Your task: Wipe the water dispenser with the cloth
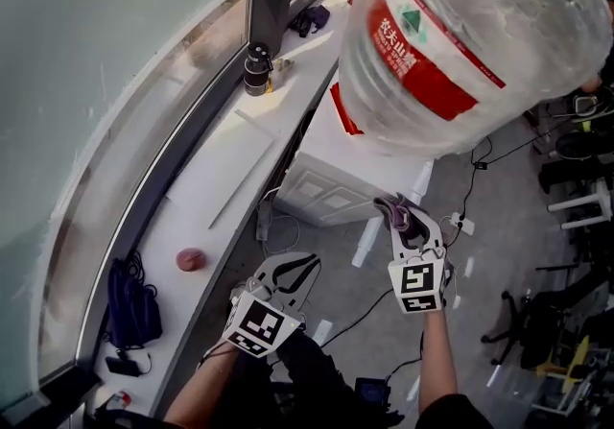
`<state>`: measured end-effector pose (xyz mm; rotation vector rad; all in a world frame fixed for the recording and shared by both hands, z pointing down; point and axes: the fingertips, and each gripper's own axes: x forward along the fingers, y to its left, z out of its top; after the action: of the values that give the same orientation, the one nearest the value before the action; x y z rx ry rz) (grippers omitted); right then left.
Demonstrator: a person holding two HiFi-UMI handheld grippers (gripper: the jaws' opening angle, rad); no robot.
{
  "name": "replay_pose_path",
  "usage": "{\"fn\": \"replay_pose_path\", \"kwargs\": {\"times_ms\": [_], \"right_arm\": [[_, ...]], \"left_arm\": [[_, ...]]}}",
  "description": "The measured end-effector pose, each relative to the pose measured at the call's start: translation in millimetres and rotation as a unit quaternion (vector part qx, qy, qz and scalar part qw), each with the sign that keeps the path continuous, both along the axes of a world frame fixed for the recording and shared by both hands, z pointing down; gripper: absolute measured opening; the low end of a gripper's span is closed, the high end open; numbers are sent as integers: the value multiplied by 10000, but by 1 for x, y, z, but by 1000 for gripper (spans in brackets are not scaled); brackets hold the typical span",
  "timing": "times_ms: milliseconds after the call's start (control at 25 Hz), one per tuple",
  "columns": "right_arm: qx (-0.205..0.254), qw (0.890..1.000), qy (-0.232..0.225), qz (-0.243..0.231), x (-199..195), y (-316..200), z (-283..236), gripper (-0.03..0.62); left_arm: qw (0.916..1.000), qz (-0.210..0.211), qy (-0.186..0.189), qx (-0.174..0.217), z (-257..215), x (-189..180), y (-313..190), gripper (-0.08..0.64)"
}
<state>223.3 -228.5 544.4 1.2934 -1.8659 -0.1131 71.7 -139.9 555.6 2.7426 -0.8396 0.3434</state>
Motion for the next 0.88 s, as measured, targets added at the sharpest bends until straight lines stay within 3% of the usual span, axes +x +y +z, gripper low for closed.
{"fn": "replay_pose_path", "kwargs": {"times_ms": [440, 880], "right_arm": [[-443, 9989, -100, 113, -13, -15, 122, 100], [-869, 9934, 582, 472, -3, -21, 259, 100]], "left_arm": [[9991, -322, -175, -200, 45, -24, -1, 31], [9971, -708, -224, -150, 80, -46, -4, 31]]}}
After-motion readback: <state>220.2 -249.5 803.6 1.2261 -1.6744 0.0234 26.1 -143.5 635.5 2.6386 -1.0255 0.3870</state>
